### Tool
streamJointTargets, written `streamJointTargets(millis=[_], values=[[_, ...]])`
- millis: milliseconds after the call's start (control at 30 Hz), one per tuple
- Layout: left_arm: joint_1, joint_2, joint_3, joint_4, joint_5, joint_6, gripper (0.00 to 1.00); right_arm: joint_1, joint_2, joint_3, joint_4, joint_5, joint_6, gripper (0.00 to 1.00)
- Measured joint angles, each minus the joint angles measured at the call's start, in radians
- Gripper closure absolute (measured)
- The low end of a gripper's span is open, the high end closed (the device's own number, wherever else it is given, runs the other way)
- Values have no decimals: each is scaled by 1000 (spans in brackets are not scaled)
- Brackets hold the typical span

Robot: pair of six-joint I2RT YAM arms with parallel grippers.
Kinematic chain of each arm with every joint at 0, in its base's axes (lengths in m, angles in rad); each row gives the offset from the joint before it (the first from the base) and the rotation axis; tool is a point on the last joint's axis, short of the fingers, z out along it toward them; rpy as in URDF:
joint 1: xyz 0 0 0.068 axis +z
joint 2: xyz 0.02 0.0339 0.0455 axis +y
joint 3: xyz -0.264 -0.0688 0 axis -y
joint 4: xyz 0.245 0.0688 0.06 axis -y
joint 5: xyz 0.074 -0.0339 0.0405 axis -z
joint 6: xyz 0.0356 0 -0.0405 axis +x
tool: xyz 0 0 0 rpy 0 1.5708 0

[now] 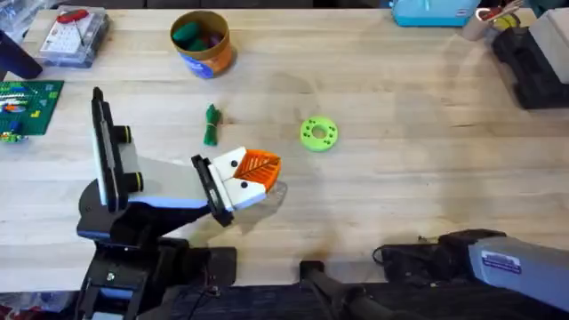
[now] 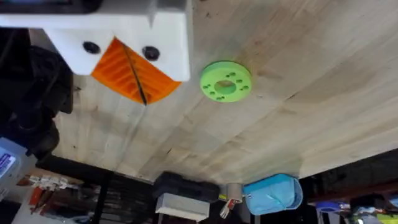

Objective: Pick up the gripper from the table and insert it into the empty holder that is missing its gripper. Then pick up a screw, insert it into the mounting hole, and use the screwdriver to tighten it. Finally, clean up the table by picking up the vegetable and placing it into the bucket.

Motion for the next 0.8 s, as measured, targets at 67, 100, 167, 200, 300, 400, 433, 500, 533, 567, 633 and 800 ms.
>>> streamJointTargets(millis=[67, 100, 167, 200, 300, 400, 433, 500, 533, 567, 633, 800], values=[[0, 0, 0, 0, 0, 0, 982, 32, 0, 3, 53, -41, -1, 952], [0, 0, 0, 0, 0, 0, 982, 48, 0, 3, 85, -67, -1, 952], [0, 0, 0, 0, 0, 0, 982, 76, 2, 3, 164, -122, -1, 952], [0, 0, 0, 0, 0, 0, 982, 88, 3, 3, 203, -149, -1, 952], [0, 0, 0, 0, 0, 0, 982, 125, 3, 3, 311, -241, 6, 952], [0, 0, 0, 0, 0, 0, 982, 165, 3, 4, 399, -346, 17, 952], [0, 0, 0, 0, 0, 0, 982, 179, 3, 5, 413, -378, 22, 952], [0, 0, 0, 0, 0, 0, 982, 207, 3, 5, 437, -436, 38, 952], [0, 0, 0, 0, 0, 0, 982, 219, 3, 5, 449, -462, 45, 952], [0, 0, 0, 0, 0, 0, 982, 230, 4, 4, 467, -485, 51, 952], [0, 0, 0, 0, 0, 0, 982, 250, 5, 4, 510, -526, 57, 952], [0, 0, 0, 0, 0, 0, 982, 298, 14, 3, 561, -649, 68, 952]])
